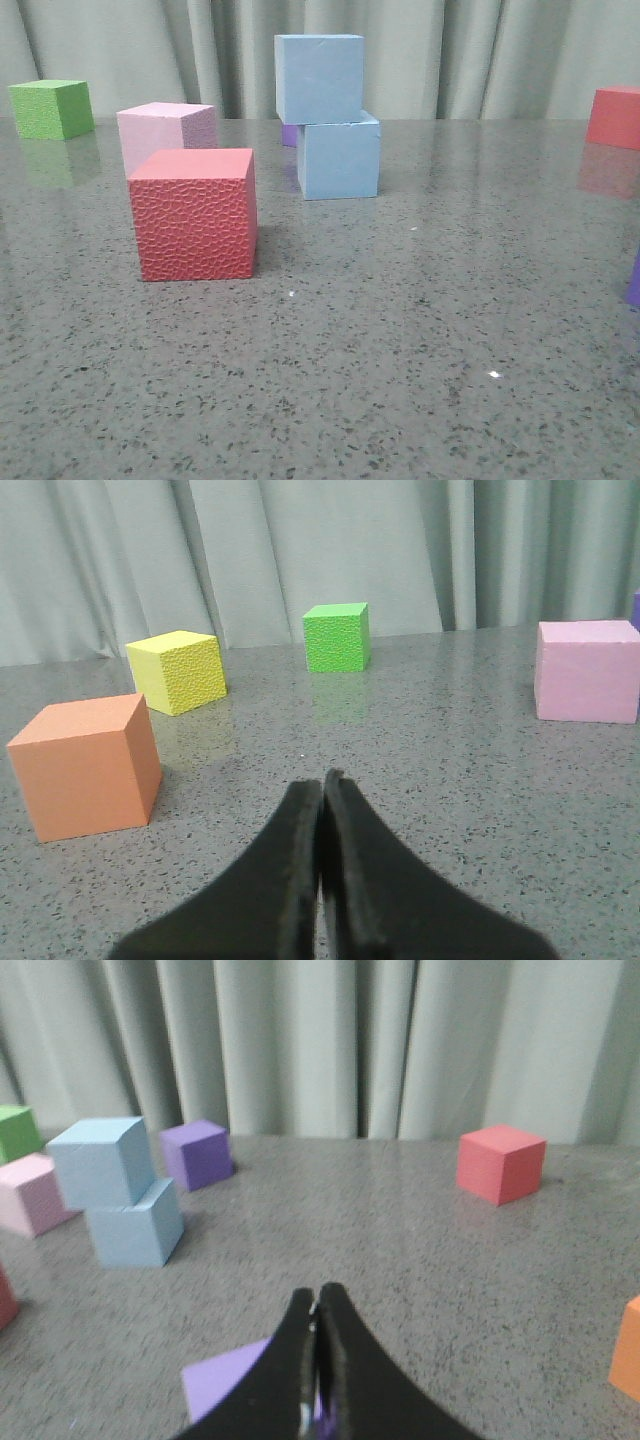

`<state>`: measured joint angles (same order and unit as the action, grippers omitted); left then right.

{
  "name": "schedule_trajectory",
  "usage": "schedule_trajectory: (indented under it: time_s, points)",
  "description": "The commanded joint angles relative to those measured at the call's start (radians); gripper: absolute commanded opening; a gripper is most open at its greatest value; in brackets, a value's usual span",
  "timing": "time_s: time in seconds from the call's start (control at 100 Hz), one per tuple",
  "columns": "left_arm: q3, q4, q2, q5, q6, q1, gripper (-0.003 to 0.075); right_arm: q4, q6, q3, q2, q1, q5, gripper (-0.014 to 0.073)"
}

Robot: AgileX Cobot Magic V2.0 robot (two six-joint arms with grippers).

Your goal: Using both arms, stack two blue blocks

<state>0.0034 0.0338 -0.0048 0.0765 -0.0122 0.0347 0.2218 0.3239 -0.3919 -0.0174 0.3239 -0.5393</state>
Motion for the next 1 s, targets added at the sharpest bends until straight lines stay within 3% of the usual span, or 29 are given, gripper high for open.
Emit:
schedule_trajectory:
  time_s: [0.0, 0.17, 0.32, 0.56, 0.99]
  points:
    - [0.025, -0.009, -0.036, -0.090, -0.008, -0.001, -0.0019, -0.049, -0.044, 0.053, -0.003, -0.091, 0.232, -0.0069]
    - [0.025, -0.009, -0.036, -0.090, -0.008, -0.001, -0.0019, -0.146, -0.113, 0.210, -0.003, -0.256, 0.459, -0.0069]
    - [0.025, -0.009, -0.036, -0.090, -0.008, -0.001, -0.0019, -0.148, -0.113, 0.306, -0.006, -0.335, 0.511, -0.0069]
    - [0.025, -0.009, -0.036, -0.090, -0.008, -0.001, -0.0019, -0.148, -0.111, 0.425, -0.011, -0.348, 0.574, -0.0069]
    - [0.025, -0.009, -0.036, -0.090, -0.008, -0.001, -0.0019, -0.148, -0.111, 0.420, -0.011, -0.348, 0.549, -0.0069]
